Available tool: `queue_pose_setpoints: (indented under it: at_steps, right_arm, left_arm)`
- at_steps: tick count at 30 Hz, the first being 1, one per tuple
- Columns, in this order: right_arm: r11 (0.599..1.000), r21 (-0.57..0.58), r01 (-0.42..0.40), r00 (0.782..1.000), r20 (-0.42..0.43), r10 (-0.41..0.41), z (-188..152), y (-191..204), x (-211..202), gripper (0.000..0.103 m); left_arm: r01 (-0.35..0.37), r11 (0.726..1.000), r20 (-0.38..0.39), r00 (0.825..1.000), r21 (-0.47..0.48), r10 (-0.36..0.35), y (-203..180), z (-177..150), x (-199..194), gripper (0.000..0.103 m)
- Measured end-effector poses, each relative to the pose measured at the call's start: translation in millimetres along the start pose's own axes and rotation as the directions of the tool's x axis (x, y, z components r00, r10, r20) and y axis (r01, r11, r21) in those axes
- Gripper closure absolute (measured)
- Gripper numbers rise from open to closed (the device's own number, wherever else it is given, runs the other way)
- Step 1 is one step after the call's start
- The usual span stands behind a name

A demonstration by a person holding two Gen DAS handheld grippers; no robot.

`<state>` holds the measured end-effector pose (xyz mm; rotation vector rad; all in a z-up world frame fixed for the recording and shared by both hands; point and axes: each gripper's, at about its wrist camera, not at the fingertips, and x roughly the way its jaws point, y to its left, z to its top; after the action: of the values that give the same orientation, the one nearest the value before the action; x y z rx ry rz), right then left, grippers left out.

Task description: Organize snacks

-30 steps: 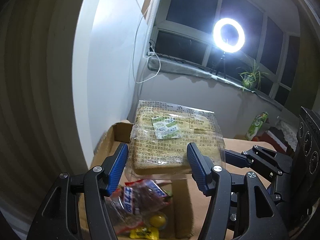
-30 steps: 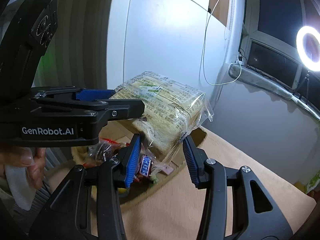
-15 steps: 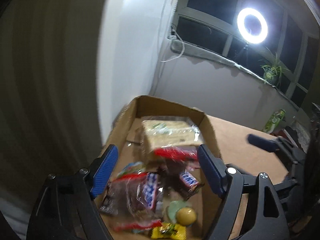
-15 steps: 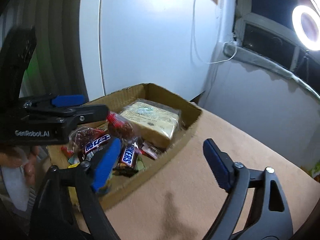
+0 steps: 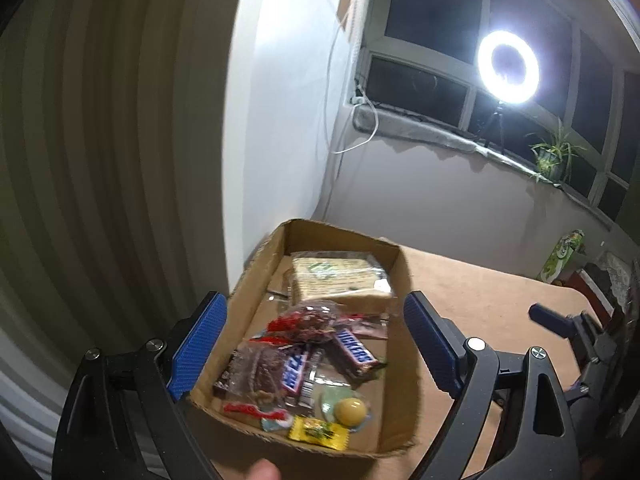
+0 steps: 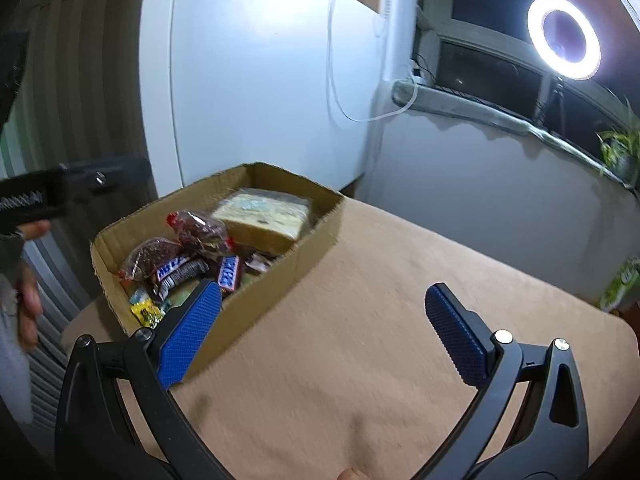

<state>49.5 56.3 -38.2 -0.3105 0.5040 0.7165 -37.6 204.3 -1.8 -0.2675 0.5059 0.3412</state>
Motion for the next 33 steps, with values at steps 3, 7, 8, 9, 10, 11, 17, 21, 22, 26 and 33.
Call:
queue_pose_setpoints:
  at_steps: [3,7,8,9,10,11,17,21,22,26,33]
  right_arm:
    - [0.999,0.035,0.017,1.000,0.004,-0.018,-8,-11,-11,0.000]
    - [0.994,0.090,0.055,0.998,0.001,-0.056,-21,-30,-26,0.000]
    - [0.993,0.104,0.062,0.998,0.001,-0.062,-24,-36,-31,0.000]
    - [0.991,0.115,0.071,0.997,0.000,-0.071,-27,-42,-34,0.000]
    - [0.988,0.129,0.085,0.996,-0.003,-0.086,-30,-48,-38,0.000]
    - [0.985,0.143,0.099,0.995,-0.007,-0.099,-33,-55,-42,0.000]
    - [0.964,0.189,0.188,0.982,-0.010,-0.189,-49,-94,-69,0.000]
    - [0.945,0.222,0.242,0.969,-0.010,-0.246,-59,-120,-90,0.000]
    - [0.940,0.230,0.253,0.966,-0.012,-0.257,-62,-126,-94,0.000]
    - [0.917,0.252,0.309,0.950,-0.030,-0.312,-75,-150,-110,0.000]
    - [0.888,0.292,0.356,0.933,-0.050,-0.357,-90,-178,-126,0.000]
  left_arm:
    - [-0.013,1.000,0.013,1.000,0.022,0.013,-14,1,-9,0.012]
    - [-0.015,0.998,0.027,1.000,0.053,0.014,-35,0,-15,0.000]
    - [-0.014,0.998,0.028,1.000,0.064,0.012,-41,0,-15,0.000]
    - [-0.011,0.997,0.026,1.000,0.074,0.009,-47,0,-13,0.000]
    - [-0.007,0.997,0.023,1.000,0.083,0.005,-52,0,-12,0.000]
    - [-0.001,0.996,0.020,1.000,0.091,-0.001,-58,0,-12,0.000]
    - [0.013,0.988,0.006,1.000,0.152,-0.014,-98,-9,-18,0.000]
    - [0.036,0.982,-0.008,0.999,0.187,-0.035,-123,-13,-18,0.000]
    - [0.043,0.979,-0.011,0.999,0.199,-0.042,-130,-15,-18,0.000]
    - [0.075,0.969,-0.037,0.997,0.234,-0.068,-158,-23,-16,0.000]
    - [0.111,0.956,-0.078,0.993,0.272,-0.093,-189,-39,-11,0.000]
